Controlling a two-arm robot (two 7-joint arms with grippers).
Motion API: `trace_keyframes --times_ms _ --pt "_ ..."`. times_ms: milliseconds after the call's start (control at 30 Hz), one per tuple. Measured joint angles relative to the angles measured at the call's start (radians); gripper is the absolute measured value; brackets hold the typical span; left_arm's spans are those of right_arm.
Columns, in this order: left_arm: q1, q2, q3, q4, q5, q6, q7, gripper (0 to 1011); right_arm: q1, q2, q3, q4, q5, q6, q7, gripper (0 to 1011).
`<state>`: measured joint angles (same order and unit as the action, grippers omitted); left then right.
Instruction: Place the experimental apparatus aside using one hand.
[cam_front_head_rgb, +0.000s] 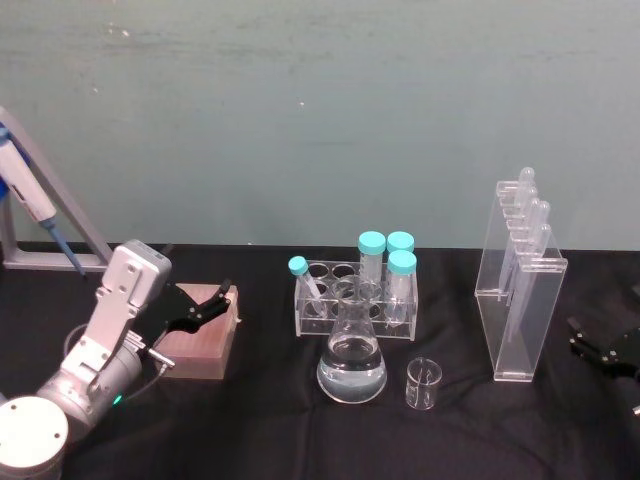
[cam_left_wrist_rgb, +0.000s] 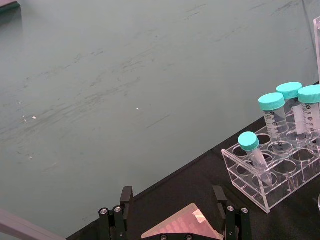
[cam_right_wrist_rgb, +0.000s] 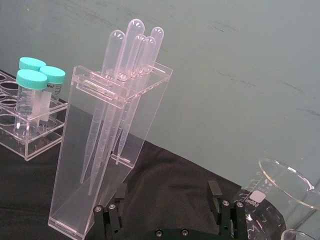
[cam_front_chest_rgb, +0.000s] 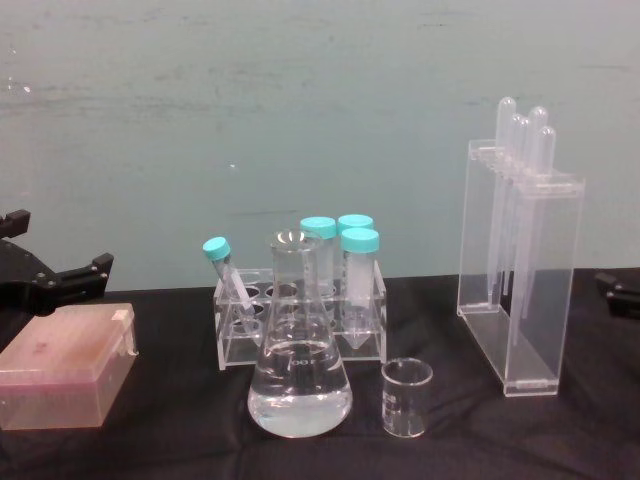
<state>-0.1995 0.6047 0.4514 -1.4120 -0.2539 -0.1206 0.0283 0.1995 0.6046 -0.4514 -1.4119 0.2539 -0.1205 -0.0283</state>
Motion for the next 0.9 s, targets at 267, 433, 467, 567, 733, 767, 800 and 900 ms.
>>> trace_keyframes --times_ms 267,433,467,567,733,767,800,900 --pt "0.0 0.0 0.0 0.0 0.0 0.0 0.0 1000 0.0 0.0 0.0 0.0 0.0 0.0 0.0 1000" --pt "0.0 0.0 0.0 0.0 0.0 0.0 0.0 1000 0.0 0.0 0.0 0.0 0.0 0.0 0.0 1000" --pt "0.0 0.0 0.0 0.0 0.0 0.0 0.0 1000 0.0 0.0 0.0 0.0 0.0 0.0 0.0 1000" --pt "0.0 0.0 0.0 0.0 0.0 0.0 0.0 1000 0.0 0.0 0.0 0.0 0.0 0.0 0.0 1000" --pt "0.0 0.0 0.0 0.0 0.0 0.0 0.0 1000 0.0 0.0 0.0 0.0 0.0 0.0 0.0 1000" --pt "0.0 0.0 0.0 0.0 0.0 0.0 0.0 1000 0.0 0.0 0.0 0.0 0.0 0.0 0.0 1000" --pt "0.0 0.0 0.0 0.0 0.0 0.0 0.0 1000 0.0 0.0 0.0 0.0 0.0 0.0 0.0 1000" --pt "0.0 0.0 0.0 0.0 0.0 0.0 0.0 1000 0.0 0.0 0.0 0.0 0.0 0.0 0.0 1000"
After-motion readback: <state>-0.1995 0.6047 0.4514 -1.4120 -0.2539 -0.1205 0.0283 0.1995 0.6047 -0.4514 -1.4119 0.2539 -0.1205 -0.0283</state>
